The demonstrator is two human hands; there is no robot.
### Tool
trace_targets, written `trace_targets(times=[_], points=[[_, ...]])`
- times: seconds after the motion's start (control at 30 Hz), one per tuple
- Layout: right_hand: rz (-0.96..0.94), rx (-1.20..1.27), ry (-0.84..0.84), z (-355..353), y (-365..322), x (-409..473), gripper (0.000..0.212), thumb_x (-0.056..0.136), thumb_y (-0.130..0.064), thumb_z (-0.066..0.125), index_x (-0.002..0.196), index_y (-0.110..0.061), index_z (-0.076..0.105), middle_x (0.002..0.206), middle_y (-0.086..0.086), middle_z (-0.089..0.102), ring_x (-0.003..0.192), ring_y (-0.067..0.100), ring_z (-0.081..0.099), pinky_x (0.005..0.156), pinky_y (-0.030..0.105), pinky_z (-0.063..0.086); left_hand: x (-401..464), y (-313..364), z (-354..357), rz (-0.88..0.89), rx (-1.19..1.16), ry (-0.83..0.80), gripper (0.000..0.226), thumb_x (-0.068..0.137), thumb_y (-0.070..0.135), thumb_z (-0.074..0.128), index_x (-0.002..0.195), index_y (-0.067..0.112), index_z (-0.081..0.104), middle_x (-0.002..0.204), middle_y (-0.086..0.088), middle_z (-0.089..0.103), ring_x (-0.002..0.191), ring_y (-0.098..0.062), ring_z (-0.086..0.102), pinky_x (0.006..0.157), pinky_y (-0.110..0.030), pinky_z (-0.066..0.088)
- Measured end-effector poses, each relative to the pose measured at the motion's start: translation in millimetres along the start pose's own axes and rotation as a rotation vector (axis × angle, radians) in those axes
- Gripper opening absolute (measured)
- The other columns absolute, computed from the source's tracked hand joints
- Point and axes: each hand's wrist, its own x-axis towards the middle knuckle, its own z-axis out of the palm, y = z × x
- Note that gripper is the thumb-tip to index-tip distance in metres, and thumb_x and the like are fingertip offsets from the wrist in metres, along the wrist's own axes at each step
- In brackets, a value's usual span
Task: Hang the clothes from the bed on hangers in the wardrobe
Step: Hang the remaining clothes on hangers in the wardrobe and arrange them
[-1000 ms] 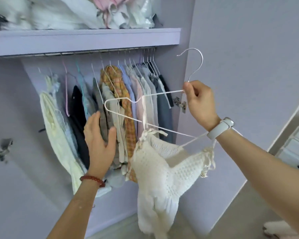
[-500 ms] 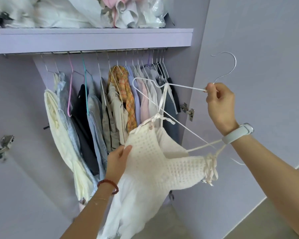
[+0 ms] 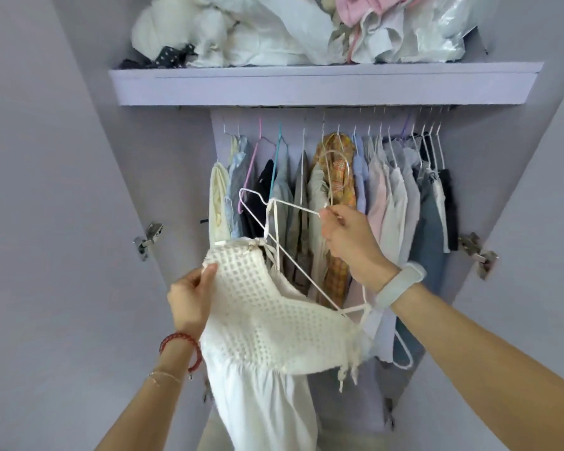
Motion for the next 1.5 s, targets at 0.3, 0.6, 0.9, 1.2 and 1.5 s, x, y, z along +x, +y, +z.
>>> trace_targets(times=[0.3,0.6,0.9,1.2,1.5], points=[[0.261,0.372,-0.143,168.5,-24.6,78.2,0.027,0.094,-0.005,0.04,0.068,-0.012,0.042,0.056,0.004,0.033,0.028,0.003,0.025,0.03,0.014,0.016,115.5,-19.7,-50.7,0.047,0.118,0.13,0.048,0.09,0.033,0.058,0.052,0.013,0.035,0.051,0.002,0.026,0.056,-0.018,0.021,0.056,-0.029,0.028],[0.417,0.889,-0.248,267.2,-25.7,145.7,0.037,0.09,0.013,0.03,0.093,-0.013,0.055,0.093,0.004,0.06,0.067,0.01,0.045,0.054,0.018,0.031,203.6,-45.6,-64.2,0.094,0.01,0.084,0.049,0.088,0.028,0.062,0.051,0.006,0.038,0.054,0.004,0.026,0.054,-0.009,0.02,0.046,-0.019,0.025],[0.321,0.643,-0.261,310.5,4.3,176.8,0.036,0.091,0.01,0.04,0.123,-0.004,0.051,0.099,-0.001,0.066,0.06,0.009,0.032,0.054,0.017,0.027,214.3,-62.0,-58.1,0.051,-0.181,-0.232,0.05,0.083,0.025,0.066,0.046,0.019,0.034,0.053,0.005,0.027,0.053,-0.01,0.023,0.048,-0.023,0.023],[0.382,0.695,-0.309,320.3,7.1,191.9,0.038,0.089,0.012,0.041,0.126,0.004,0.047,0.098,0.009,0.064,0.062,0.006,0.039,0.051,0.011,0.035,231.7,-75.2,-43.5,0.097,0.006,-0.247,0.05,0.087,0.022,0.063,0.051,0.005,0.033,0.05,0.003,0.03,0.052,-0.011,0.025,0.052,-0.028,0.027],[0.17,0.401,-0.143,292.6,24.8,177.8,0.025,0.092,-0.001,0.049,0.111,-0.015,0.055,0.095,0.002,0.063,0.071,0.008,0.053,0.072,0.02,0.046,231.8,-67.9,-23.6,0.031,-0.111,-0.238,0.049,0.088,0.013,0.059,0.047,0.015,0.032,0.043,0.013,0.024,0.04,-0.005,0.018,0.041,-0.019,0.018]])
